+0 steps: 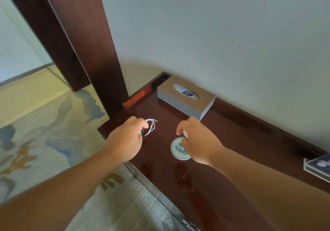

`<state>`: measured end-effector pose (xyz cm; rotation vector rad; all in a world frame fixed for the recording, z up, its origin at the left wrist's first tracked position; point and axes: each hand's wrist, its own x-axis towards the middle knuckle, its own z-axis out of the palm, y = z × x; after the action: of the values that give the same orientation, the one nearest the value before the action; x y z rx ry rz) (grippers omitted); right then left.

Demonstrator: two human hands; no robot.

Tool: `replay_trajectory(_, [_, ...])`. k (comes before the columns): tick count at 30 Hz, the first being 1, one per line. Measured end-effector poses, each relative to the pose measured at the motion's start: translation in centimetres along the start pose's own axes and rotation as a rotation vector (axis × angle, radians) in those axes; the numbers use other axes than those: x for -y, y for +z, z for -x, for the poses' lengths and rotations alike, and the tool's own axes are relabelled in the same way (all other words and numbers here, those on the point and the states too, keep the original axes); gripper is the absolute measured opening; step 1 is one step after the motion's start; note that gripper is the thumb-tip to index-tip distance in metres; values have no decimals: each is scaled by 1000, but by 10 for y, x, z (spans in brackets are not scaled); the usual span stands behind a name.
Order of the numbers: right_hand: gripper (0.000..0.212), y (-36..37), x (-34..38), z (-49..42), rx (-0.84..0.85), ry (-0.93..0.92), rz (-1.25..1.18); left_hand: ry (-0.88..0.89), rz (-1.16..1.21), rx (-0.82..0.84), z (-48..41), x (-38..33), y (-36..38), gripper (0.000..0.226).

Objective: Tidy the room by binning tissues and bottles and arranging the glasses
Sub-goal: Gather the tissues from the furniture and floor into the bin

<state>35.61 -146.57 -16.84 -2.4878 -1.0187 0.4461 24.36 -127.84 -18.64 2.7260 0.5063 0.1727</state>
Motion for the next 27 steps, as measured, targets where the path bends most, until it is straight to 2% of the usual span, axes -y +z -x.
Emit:
replay_trajectory(11, [25, 11, -3, -27, 41, 76, -2, 28, -117, 64, -35, 35, 33, 46])
replay_trajectory(18, [30, 27, 7, -45, 25, 191, 2, 92, -199, 167, -65, 65, 68, 61])
replay_trajectory(27, [30, 52, 21, -66, 8, 269, -34, 121, -284, 308, -88, 92, 98, 67])
